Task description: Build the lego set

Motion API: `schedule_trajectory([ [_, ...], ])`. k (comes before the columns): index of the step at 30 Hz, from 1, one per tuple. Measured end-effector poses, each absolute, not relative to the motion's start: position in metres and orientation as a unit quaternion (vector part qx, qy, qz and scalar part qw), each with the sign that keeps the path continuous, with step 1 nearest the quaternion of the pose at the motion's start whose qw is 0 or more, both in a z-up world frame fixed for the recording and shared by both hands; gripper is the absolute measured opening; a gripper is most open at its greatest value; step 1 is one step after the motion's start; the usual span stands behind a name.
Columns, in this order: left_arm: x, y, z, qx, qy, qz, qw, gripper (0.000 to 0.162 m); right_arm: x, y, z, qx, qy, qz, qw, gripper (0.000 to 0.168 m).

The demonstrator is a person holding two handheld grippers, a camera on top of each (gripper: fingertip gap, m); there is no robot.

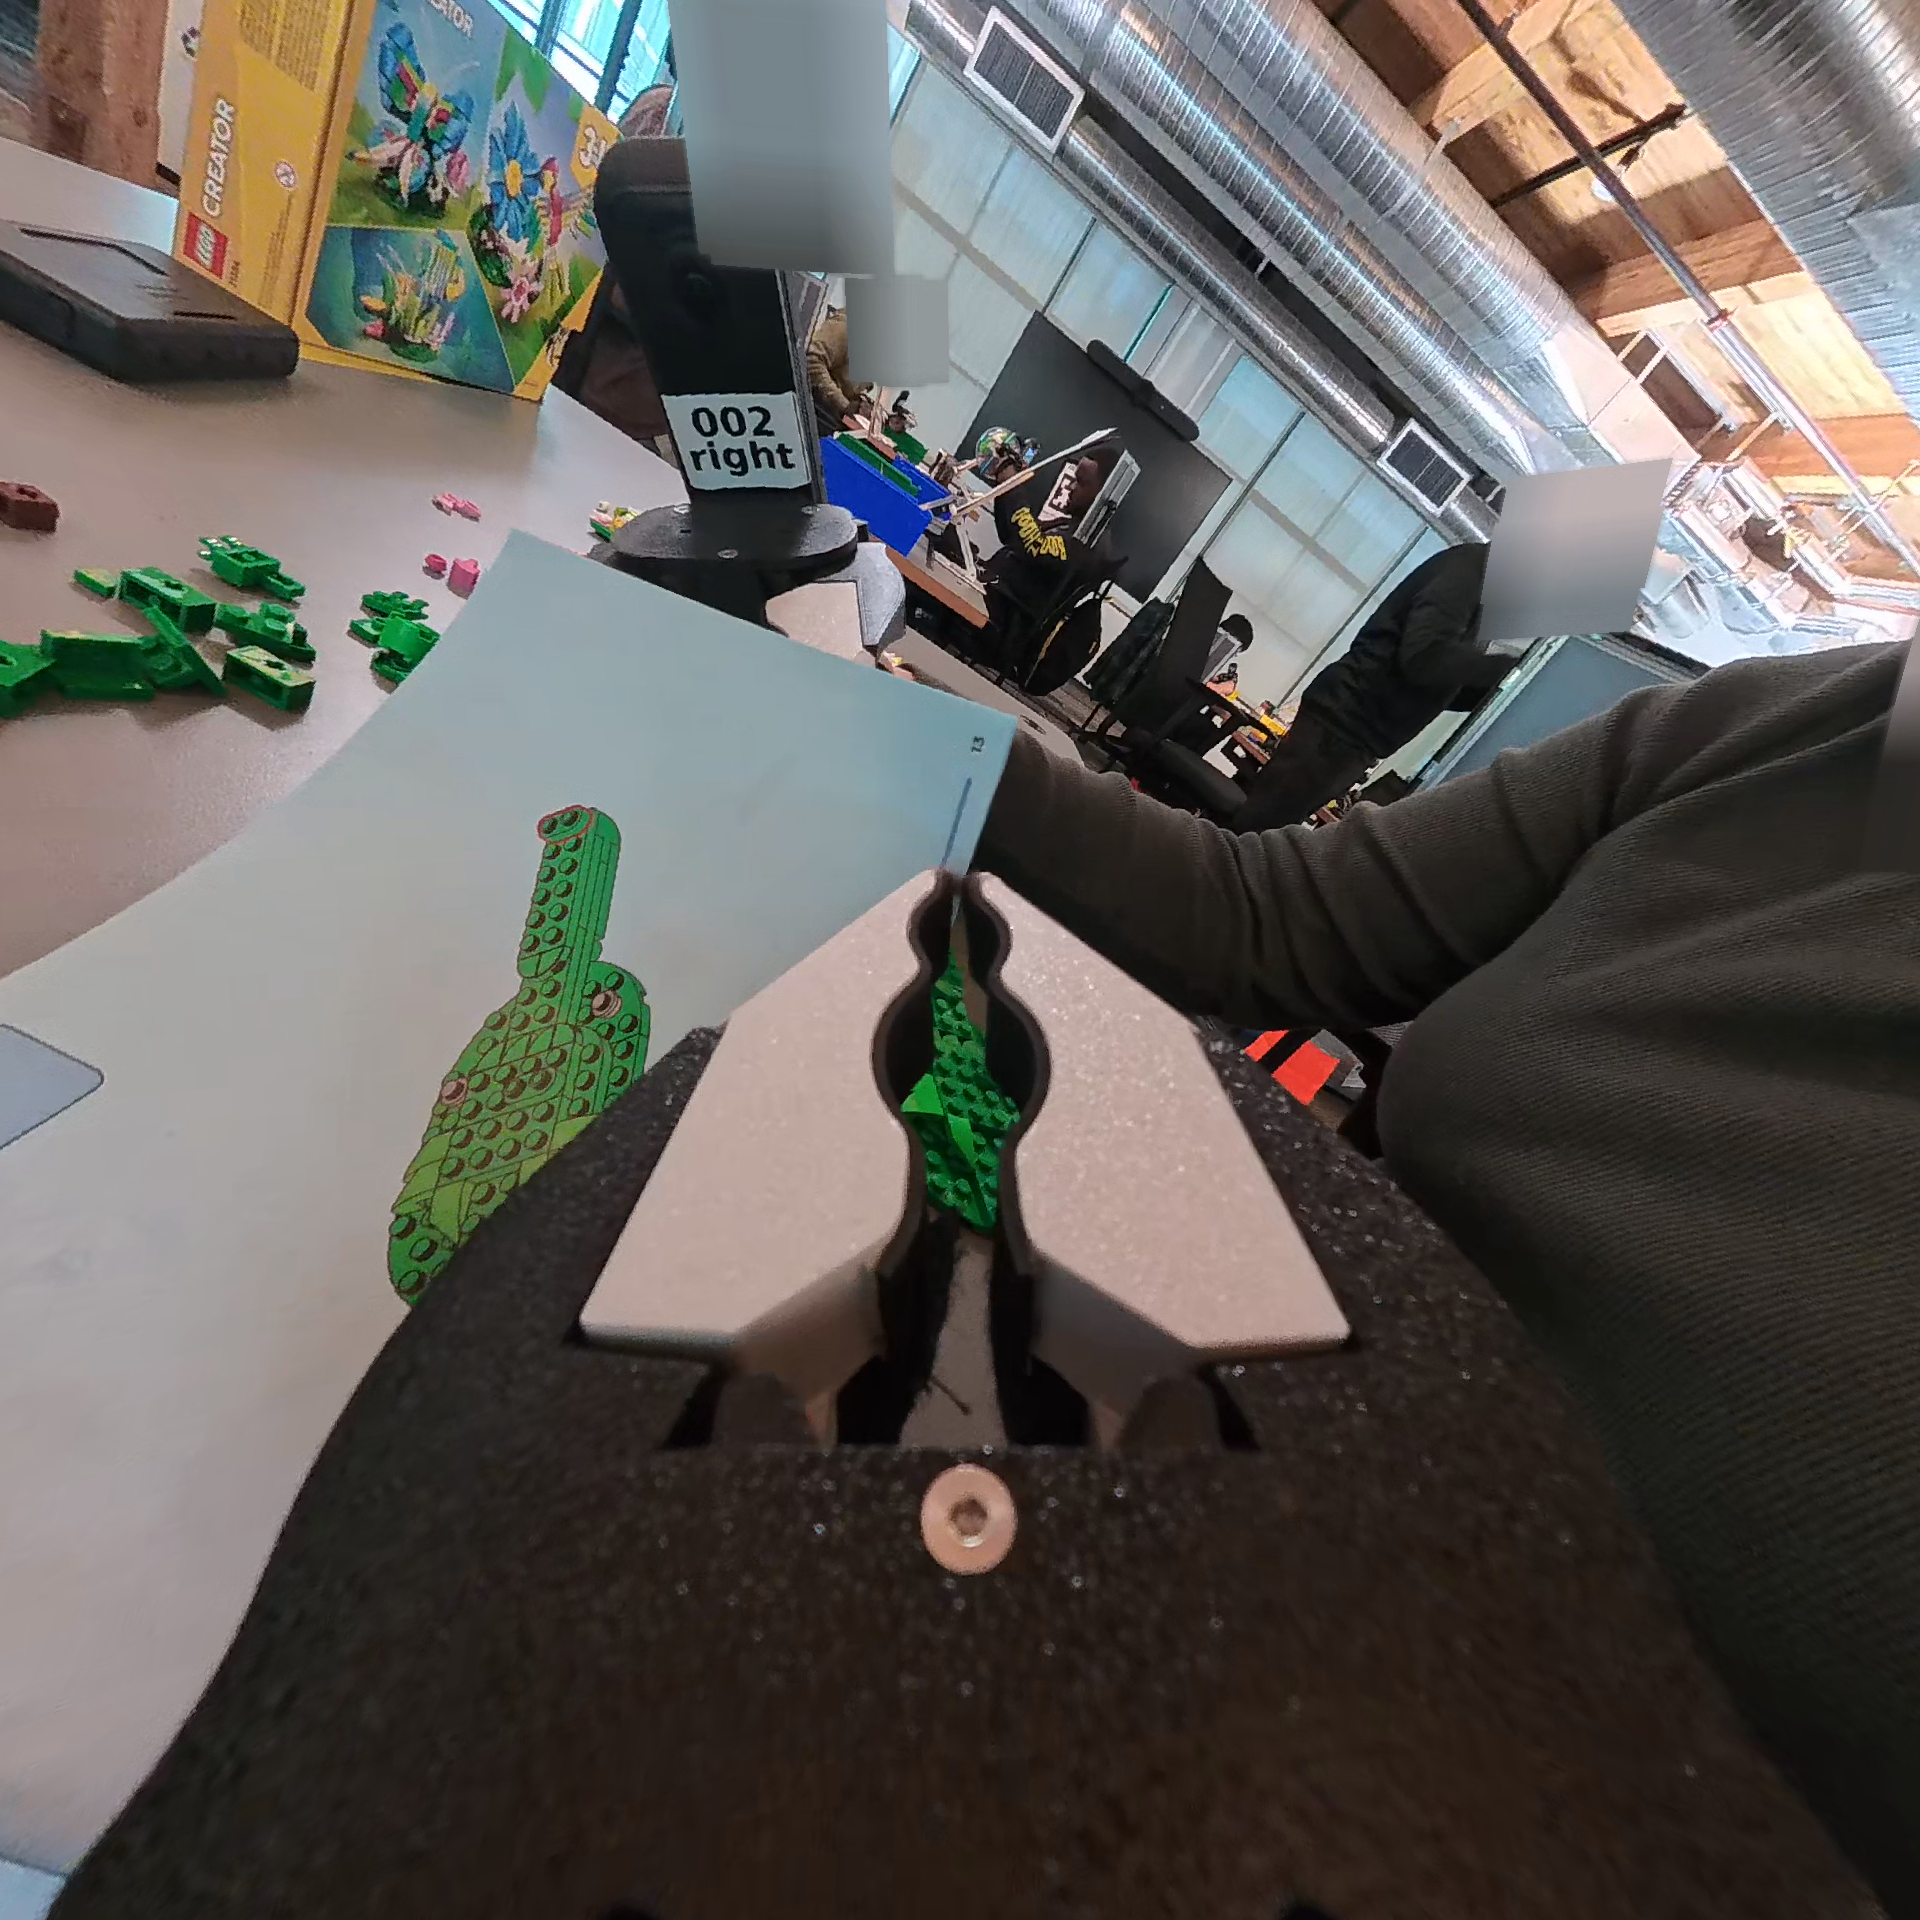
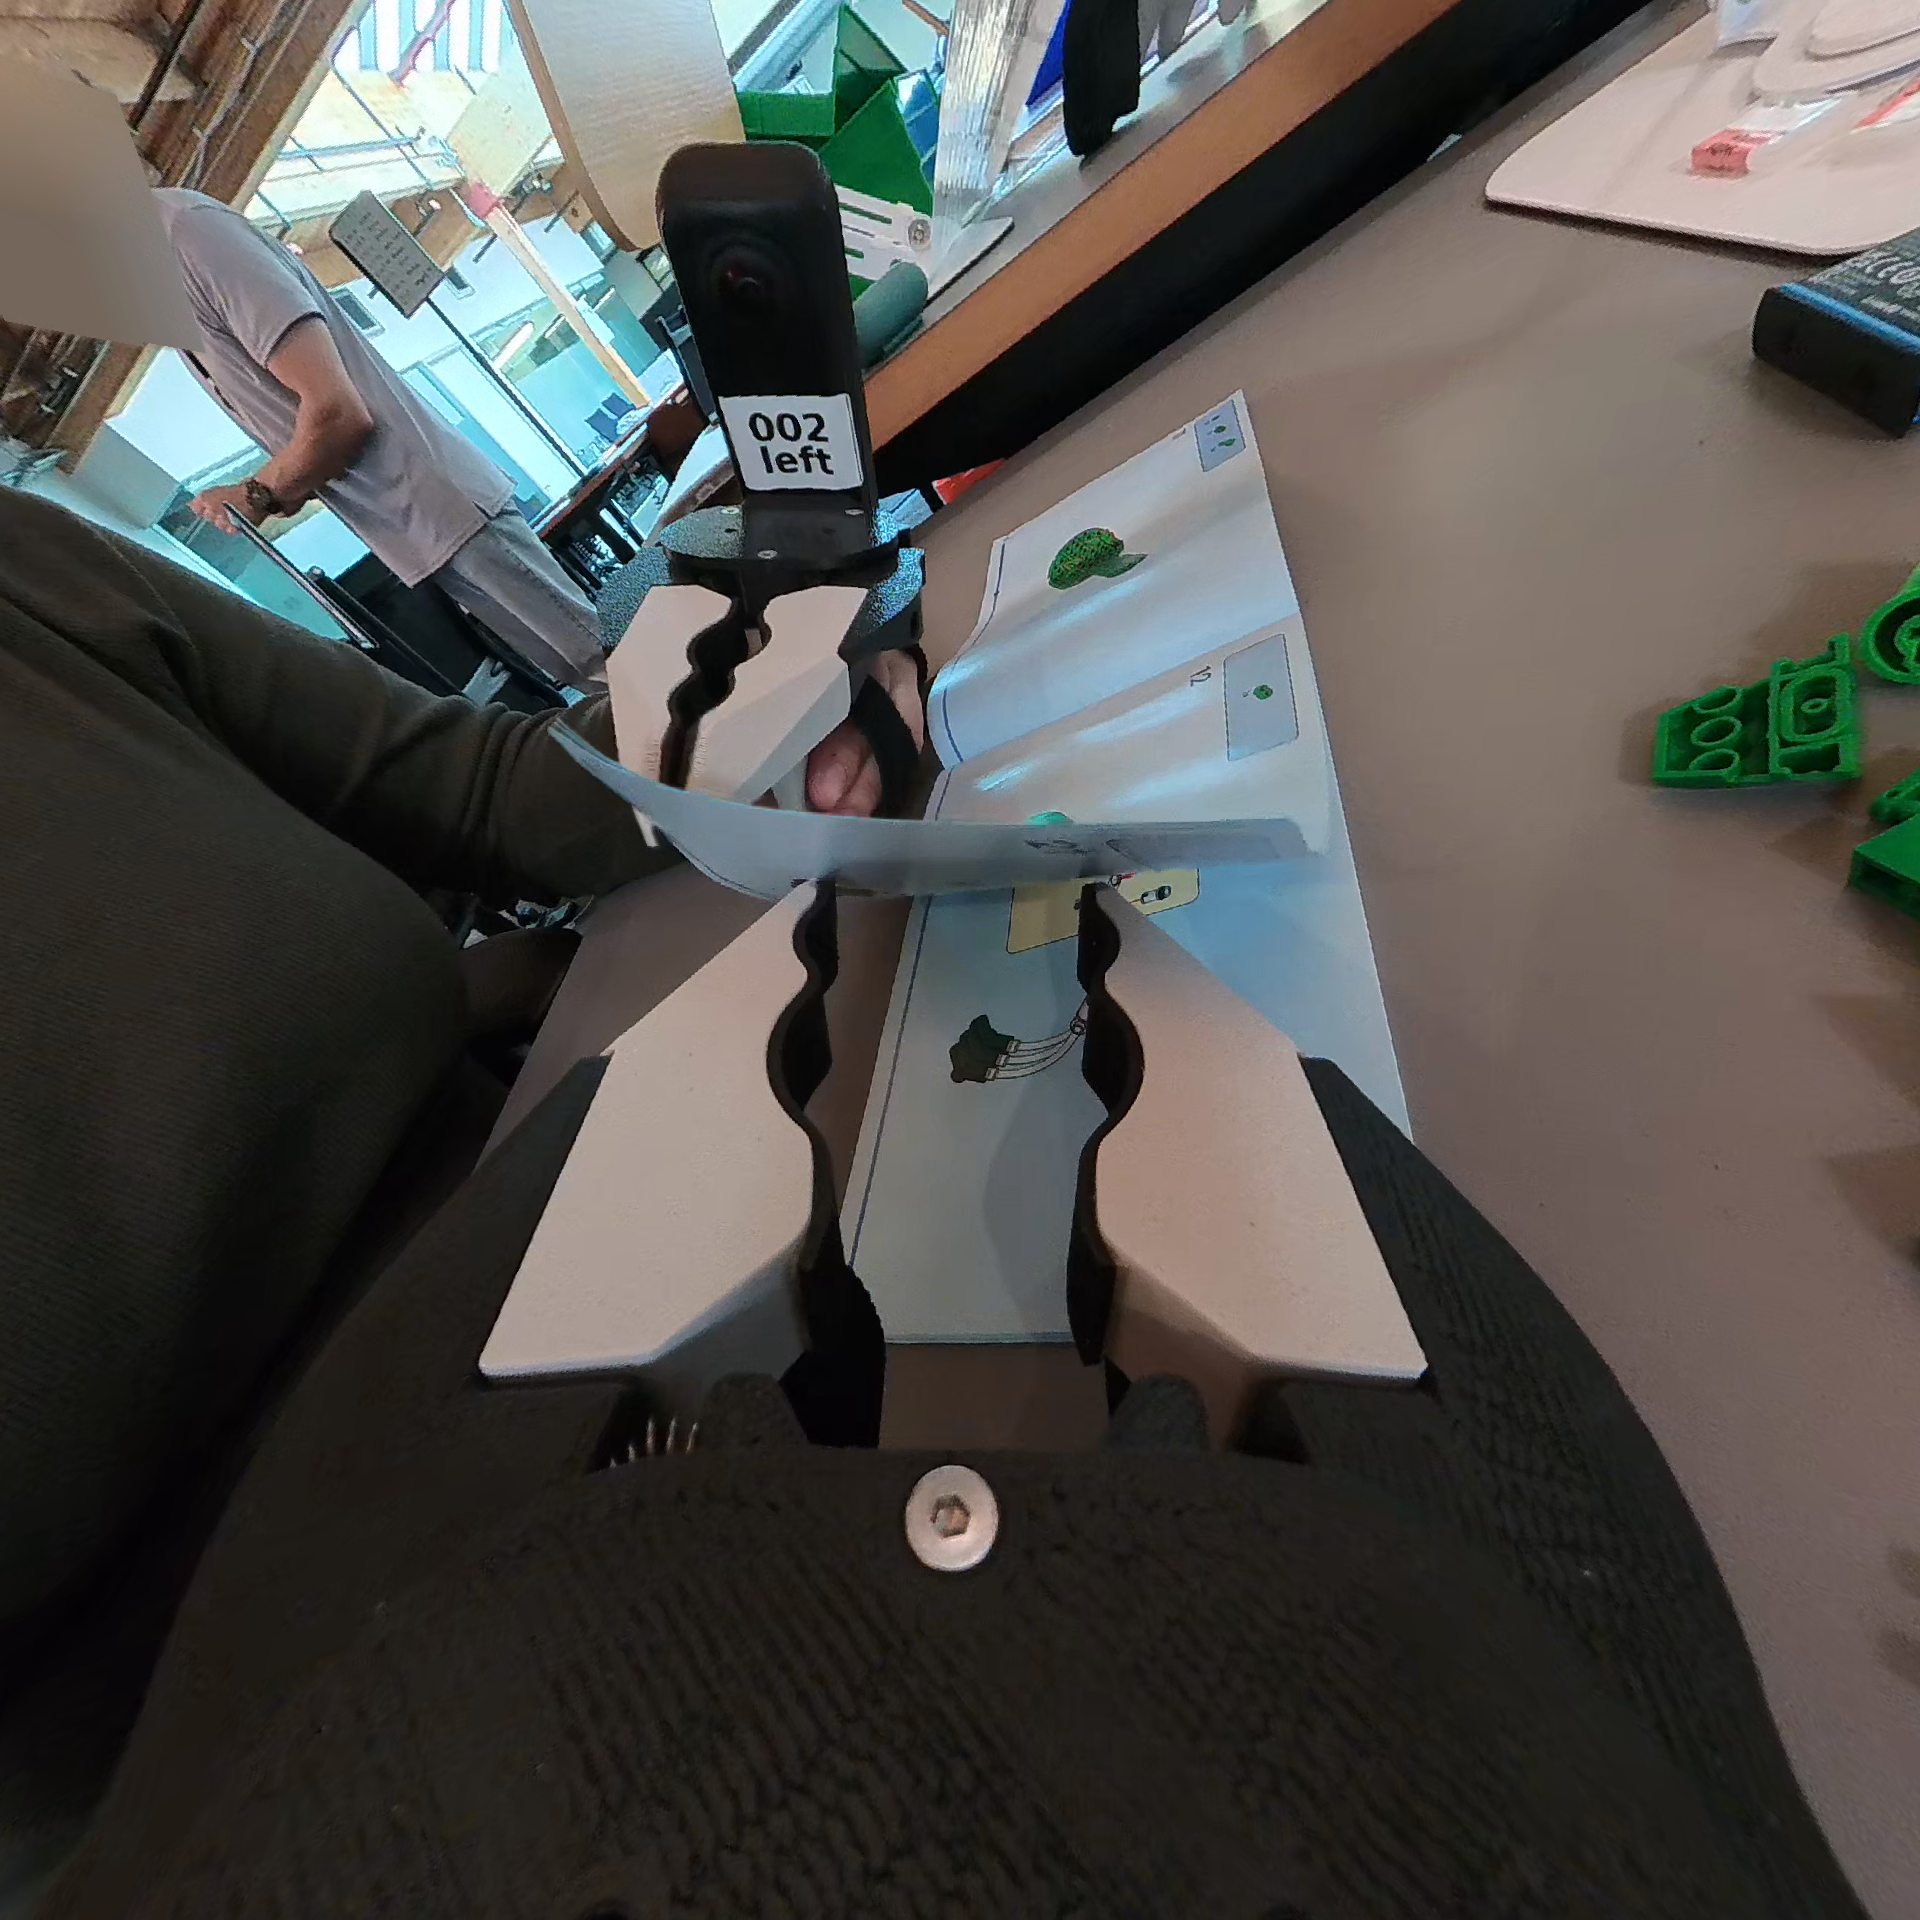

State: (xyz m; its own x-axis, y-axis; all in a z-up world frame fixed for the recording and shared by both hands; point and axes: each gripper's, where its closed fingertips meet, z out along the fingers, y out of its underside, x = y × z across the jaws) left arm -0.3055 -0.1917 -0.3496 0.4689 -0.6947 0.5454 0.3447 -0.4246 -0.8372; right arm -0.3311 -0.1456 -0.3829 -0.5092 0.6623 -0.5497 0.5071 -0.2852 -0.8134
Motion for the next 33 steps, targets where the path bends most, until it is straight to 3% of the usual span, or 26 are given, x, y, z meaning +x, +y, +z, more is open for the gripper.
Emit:
schedule_trajectory([
  [33,-0.3028,-0.1939,-0.3492,-0.676,0.128,-0.516,0.51,0.0,-0.3305,-0.1463,-0.3827,-0.491,-0.595,0.634,0.059,0.045],
])
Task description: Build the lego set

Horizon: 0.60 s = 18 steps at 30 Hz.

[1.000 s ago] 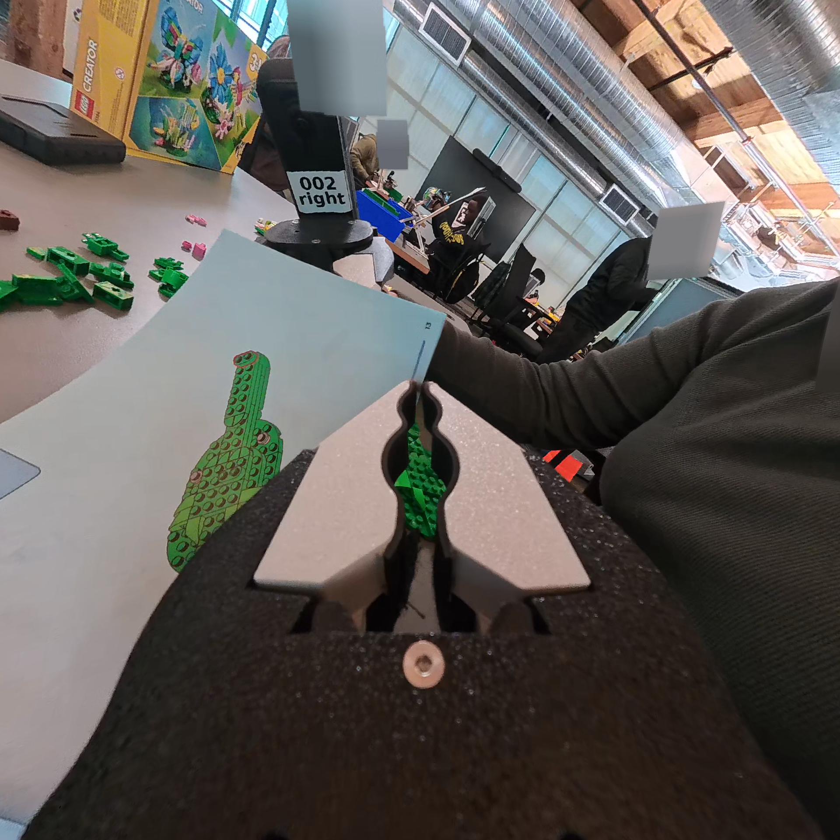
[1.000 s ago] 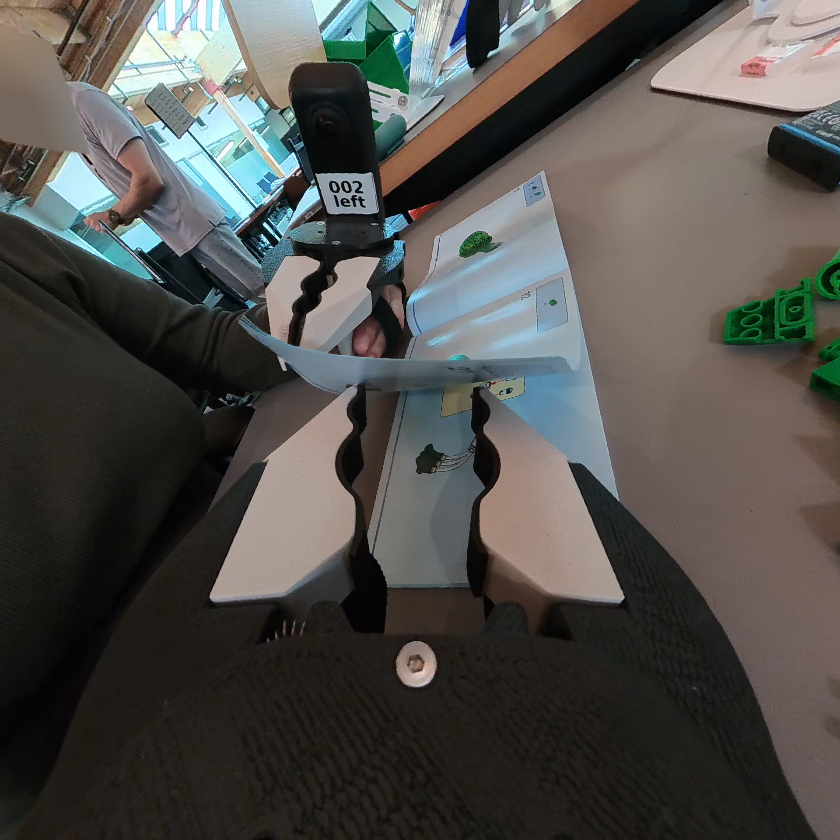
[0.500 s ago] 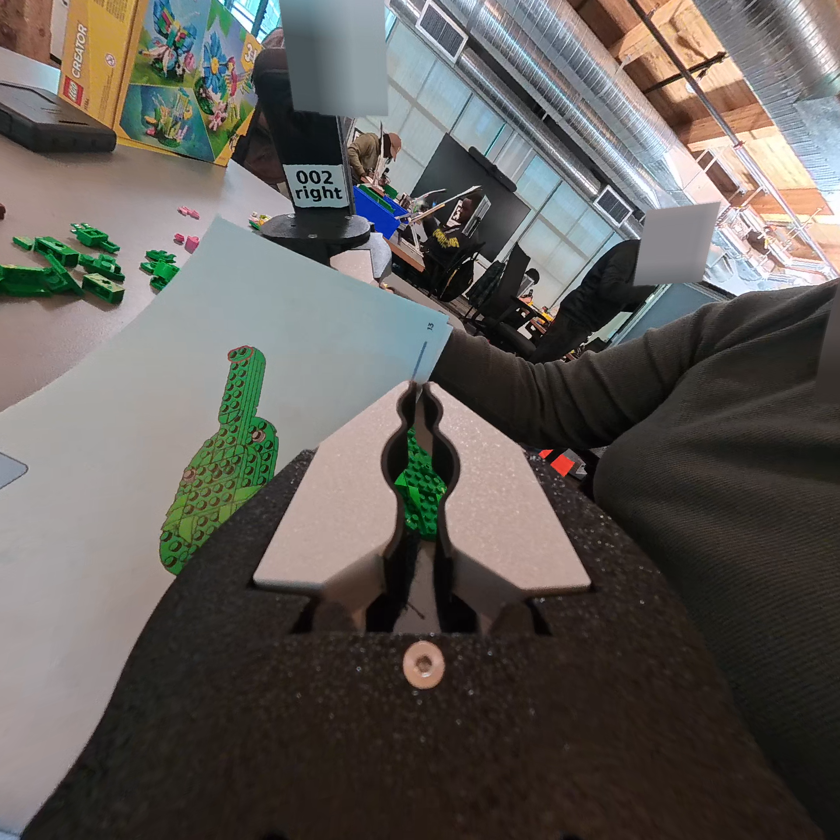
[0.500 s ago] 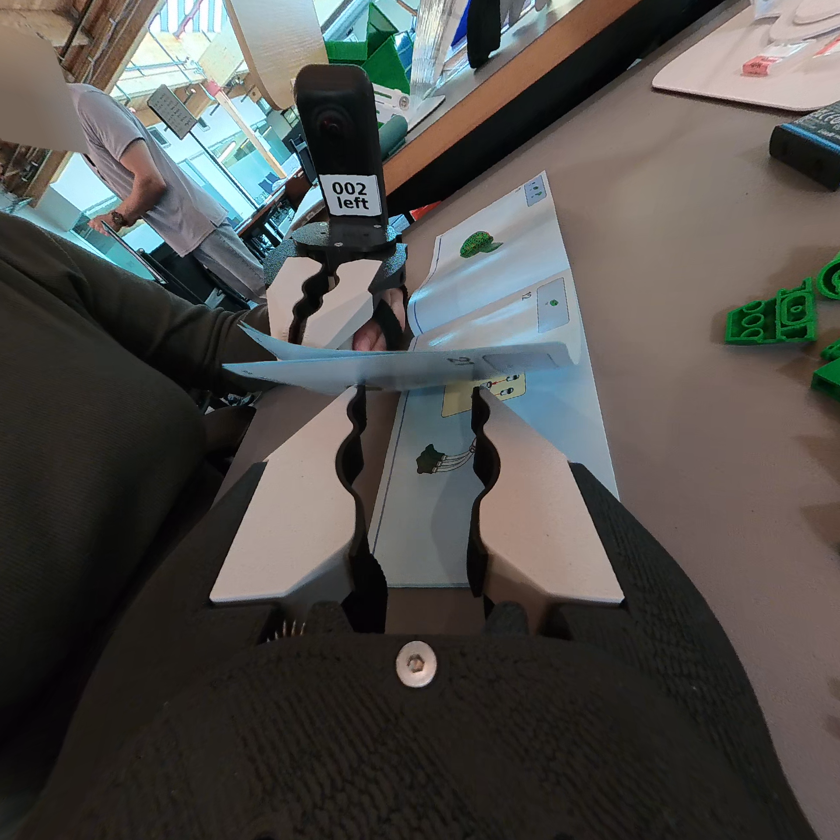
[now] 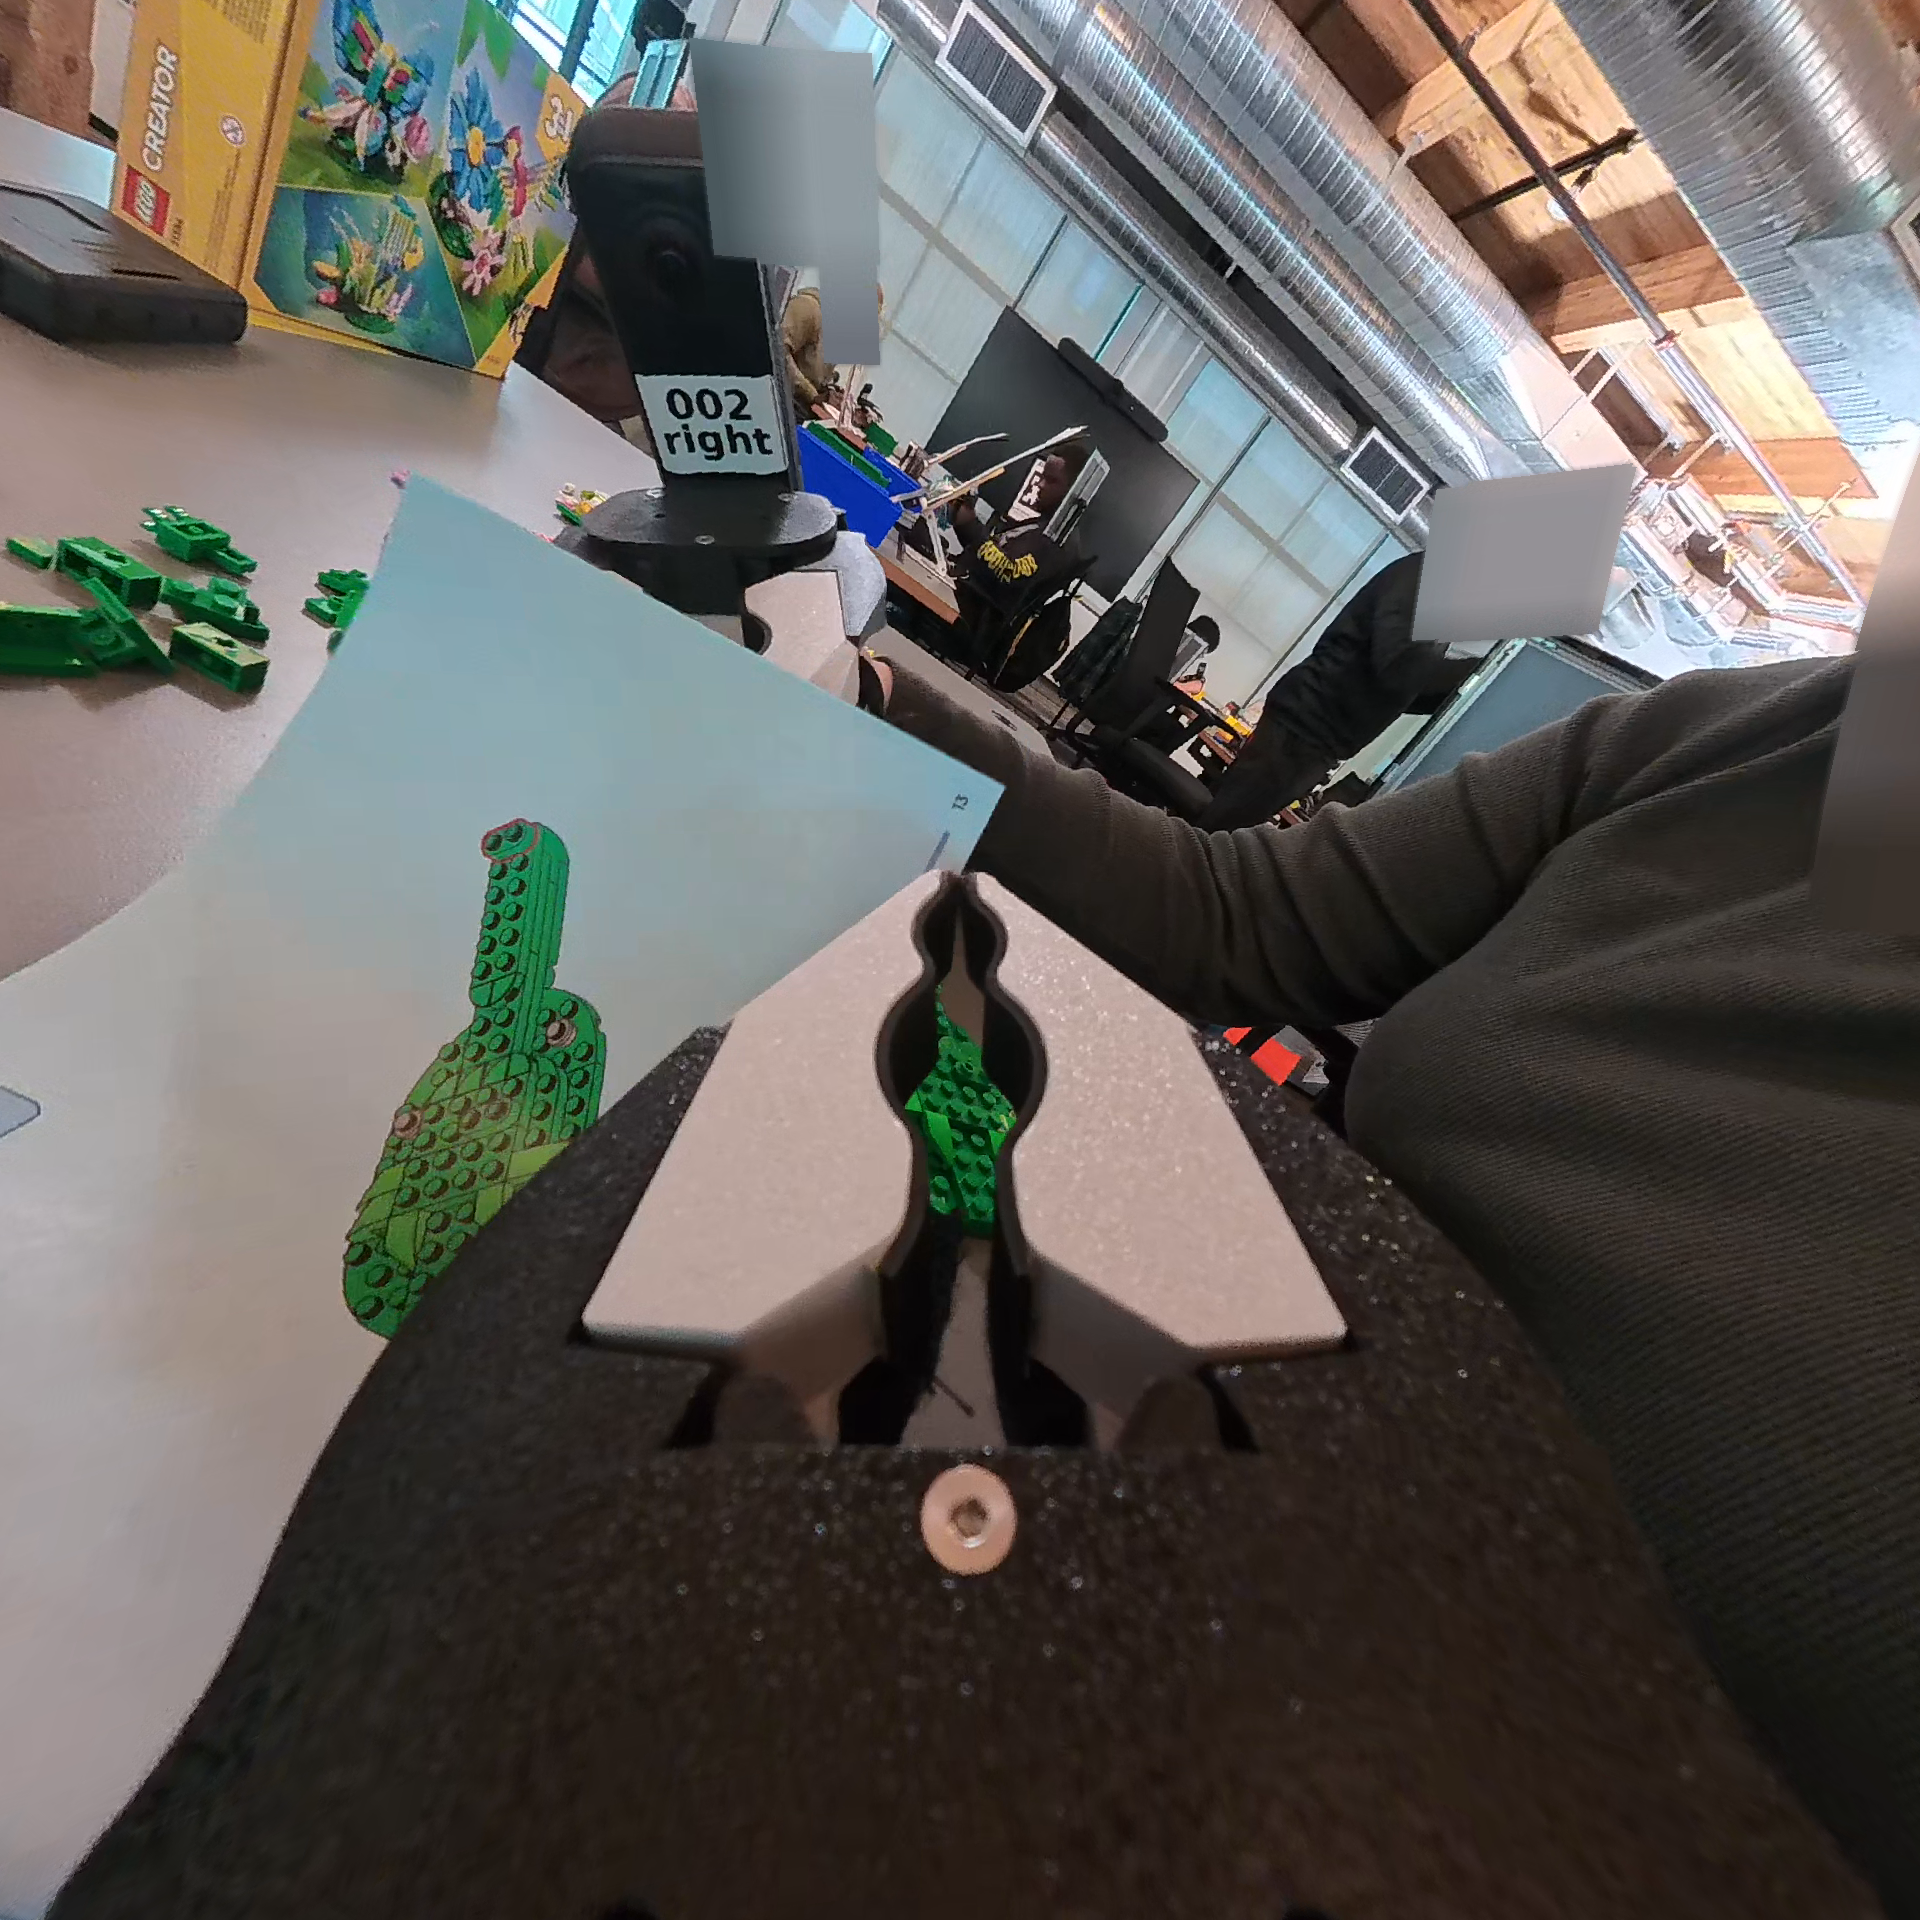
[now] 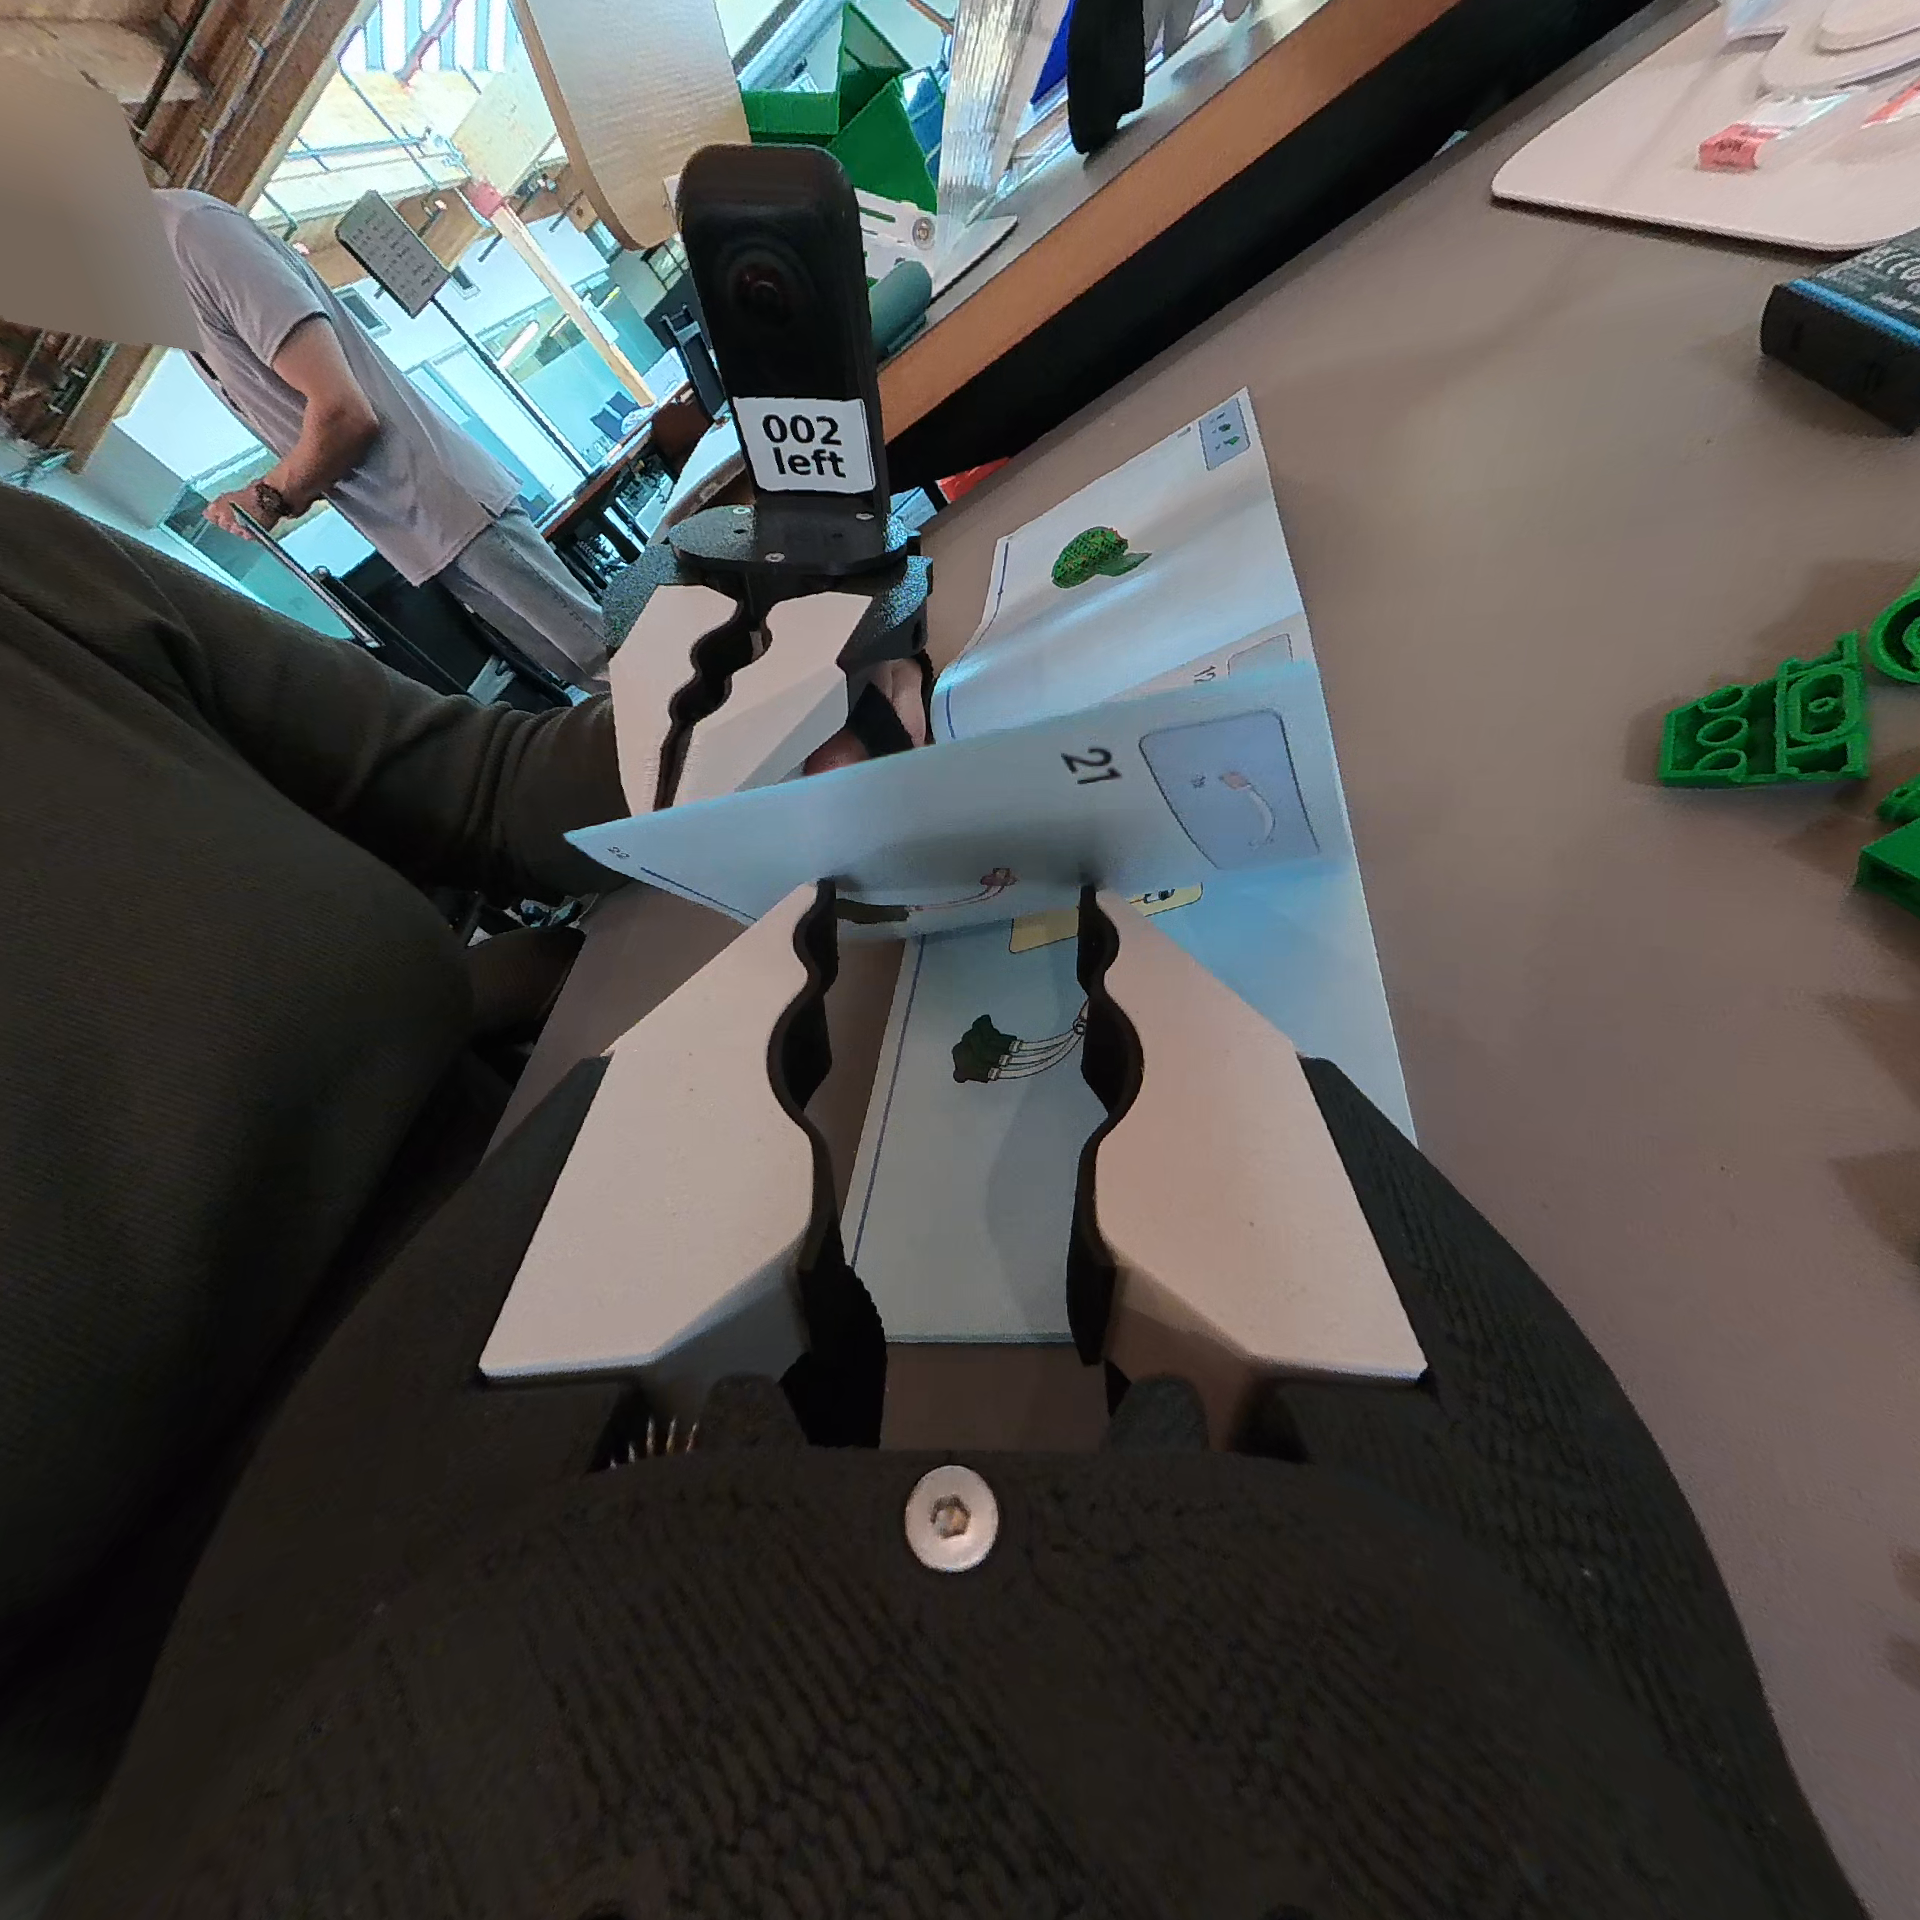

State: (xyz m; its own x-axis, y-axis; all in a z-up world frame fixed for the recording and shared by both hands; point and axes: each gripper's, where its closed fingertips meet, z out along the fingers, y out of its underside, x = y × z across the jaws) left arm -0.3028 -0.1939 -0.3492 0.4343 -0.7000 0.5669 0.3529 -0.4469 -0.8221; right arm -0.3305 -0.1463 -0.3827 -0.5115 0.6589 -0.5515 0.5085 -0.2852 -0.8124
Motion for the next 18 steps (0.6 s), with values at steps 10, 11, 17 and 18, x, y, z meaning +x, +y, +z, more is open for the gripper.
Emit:
schedule_trajectory([
  [10,-0.307,-0.188,-0.338,-0.666,0.177,-0.387,0.612,0.038,-0.331,-0.146,-0.383,-0.491,-0.594,0.634,0.058,0.045],
  [11,-0.303,-0.189,-0.34,-0.669,0.197,-0.364,0.617,0.042,-0.331,-0.146,-0.383,-0.491,-0.594,0.634,0.058,0.045],
  [17,-0.297,-0.186,-0.347,-0.677,0.254,-0.244,0.646,0.028,-0.331,-0.146,-0.383,-0.492,-0.594,0.634,0.057,0.045],
  [18,-0.297,-0.185,-0.347,-0.677,0.254,-0.236,0.649,0.025,-0.331,-0.146,-0.383,-0.492,-0.594,0.634,0.057,0.045],
])
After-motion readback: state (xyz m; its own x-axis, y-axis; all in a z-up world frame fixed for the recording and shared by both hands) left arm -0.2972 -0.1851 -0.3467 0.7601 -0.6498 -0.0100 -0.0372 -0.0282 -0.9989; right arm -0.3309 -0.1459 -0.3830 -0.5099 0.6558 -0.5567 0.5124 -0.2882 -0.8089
